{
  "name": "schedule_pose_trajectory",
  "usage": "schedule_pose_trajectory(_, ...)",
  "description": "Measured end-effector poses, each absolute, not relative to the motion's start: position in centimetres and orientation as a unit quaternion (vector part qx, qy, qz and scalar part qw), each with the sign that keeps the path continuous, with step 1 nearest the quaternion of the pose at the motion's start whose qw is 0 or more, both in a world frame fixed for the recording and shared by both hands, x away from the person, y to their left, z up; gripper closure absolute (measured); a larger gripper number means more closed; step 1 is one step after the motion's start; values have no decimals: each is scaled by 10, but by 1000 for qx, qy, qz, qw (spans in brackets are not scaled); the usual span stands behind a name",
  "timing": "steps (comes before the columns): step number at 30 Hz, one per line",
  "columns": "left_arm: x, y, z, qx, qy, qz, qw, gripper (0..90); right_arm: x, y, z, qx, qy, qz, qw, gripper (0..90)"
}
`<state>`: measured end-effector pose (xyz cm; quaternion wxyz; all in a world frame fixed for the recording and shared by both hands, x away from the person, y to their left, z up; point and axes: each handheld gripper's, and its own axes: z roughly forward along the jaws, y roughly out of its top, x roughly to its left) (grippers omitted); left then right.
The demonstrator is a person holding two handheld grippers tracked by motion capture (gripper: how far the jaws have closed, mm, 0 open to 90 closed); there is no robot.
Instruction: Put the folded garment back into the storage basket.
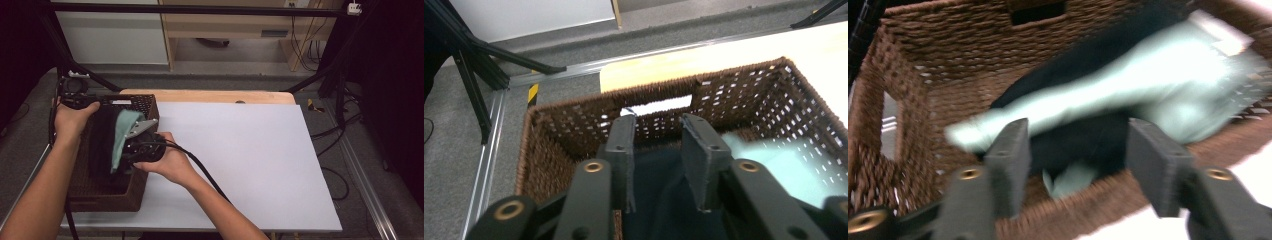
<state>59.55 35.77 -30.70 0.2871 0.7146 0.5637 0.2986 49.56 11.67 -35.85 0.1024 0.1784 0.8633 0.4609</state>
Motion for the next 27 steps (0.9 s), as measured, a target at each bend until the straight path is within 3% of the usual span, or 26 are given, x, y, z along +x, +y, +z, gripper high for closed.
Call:
schedule_pose_trajectory(7, 567, 347, -298, 710, 541, 306, 332, 539, 489, 67, -331, 201, 835, 495, 130, 323)
schedule_pose_trajectory(17, 534, 328, -296, 704, 509, 313, 385, 424, 495, 33, -331, 231, 824, 497, 141, 208)
schedule_pose_trajectory(27, 516, 309, -300, 695, 509, 312, 401, 167, 503, 12, -335, 268, 813, 497, 145, 102)
